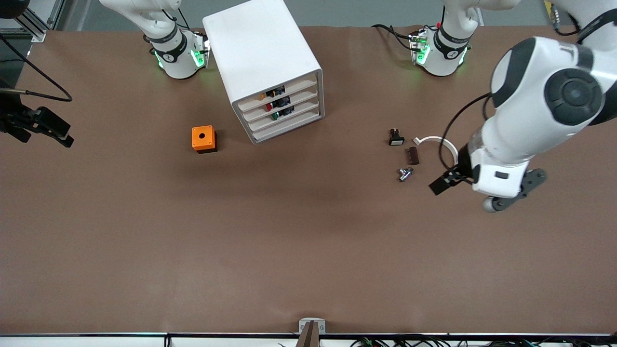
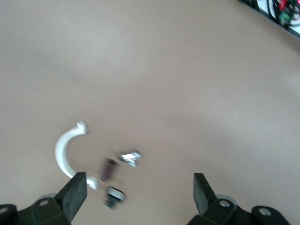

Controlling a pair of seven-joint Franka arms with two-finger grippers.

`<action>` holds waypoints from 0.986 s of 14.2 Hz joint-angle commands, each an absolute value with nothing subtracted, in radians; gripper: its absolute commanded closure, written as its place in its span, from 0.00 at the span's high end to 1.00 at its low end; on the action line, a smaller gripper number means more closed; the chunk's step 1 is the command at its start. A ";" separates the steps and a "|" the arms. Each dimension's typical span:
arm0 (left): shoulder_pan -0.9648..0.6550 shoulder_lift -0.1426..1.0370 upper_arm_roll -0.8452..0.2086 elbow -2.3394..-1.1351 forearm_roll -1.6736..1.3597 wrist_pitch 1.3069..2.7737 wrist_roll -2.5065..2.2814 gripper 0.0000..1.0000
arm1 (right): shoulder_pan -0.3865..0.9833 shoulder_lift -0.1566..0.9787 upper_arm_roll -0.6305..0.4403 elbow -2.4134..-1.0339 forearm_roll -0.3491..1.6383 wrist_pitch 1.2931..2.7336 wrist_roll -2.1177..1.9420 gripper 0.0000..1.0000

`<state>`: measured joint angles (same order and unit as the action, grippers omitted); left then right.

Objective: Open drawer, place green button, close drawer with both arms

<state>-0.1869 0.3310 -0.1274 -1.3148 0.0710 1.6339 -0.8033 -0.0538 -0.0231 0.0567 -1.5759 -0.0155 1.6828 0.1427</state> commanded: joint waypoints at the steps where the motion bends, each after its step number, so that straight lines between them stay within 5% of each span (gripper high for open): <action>1: -0.124 0.250 -0.137 -1.347 0.124 1.574 -0.724 1.00 | -0.061 -0.025 0.061 -1.566 -0.026 1.674 0.144 1.00; 14: -0.041 0.187 -0.140 -1.351 0.097 1.471 -0.404 1.00 | -0.063 -0.025 0.061 -1.568 -0.023 1.671 0.146 1.00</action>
